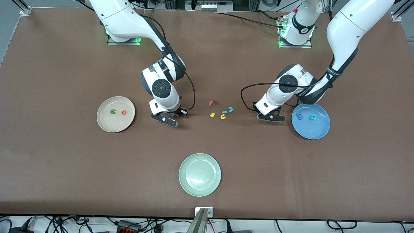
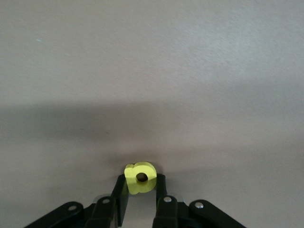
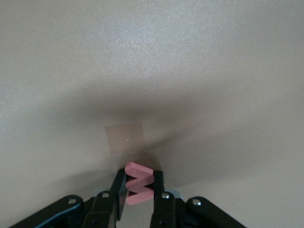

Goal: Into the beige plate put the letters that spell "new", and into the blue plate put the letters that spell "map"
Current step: 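Drop the pink w on the white plate while the left gripper places yellow d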

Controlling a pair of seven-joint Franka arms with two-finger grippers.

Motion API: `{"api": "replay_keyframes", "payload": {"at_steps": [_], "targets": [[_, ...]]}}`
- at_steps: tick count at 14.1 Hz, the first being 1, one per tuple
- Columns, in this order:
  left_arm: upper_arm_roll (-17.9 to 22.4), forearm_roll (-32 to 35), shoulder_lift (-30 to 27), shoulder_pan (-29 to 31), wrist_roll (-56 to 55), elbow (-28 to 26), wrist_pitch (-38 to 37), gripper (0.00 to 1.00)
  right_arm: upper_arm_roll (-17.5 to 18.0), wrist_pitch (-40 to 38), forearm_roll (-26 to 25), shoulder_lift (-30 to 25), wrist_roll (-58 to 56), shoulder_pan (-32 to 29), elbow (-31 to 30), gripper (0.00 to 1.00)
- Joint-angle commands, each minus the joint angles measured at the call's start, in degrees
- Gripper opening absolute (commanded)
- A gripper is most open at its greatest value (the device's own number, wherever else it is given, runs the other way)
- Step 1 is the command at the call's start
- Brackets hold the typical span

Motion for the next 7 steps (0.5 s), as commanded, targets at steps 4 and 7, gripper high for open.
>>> {"api": "replay_keyframes", "payload": {"at_steps": [4,7], "targets": [[-1.69,1.75,-8.26,2.24,9.06,5.26,-22.11,0.06,-0.85,-14.06,0.17,-8.15,-8.01,-6.39,-0.40,0.06],[-1.78,1.75,-8.09,10.75,26.17,6.77,-24.80,0.07,-0.77,-23.05,0.17,-11.68,-22.69,-16.15,-2.33,0.06]]}}
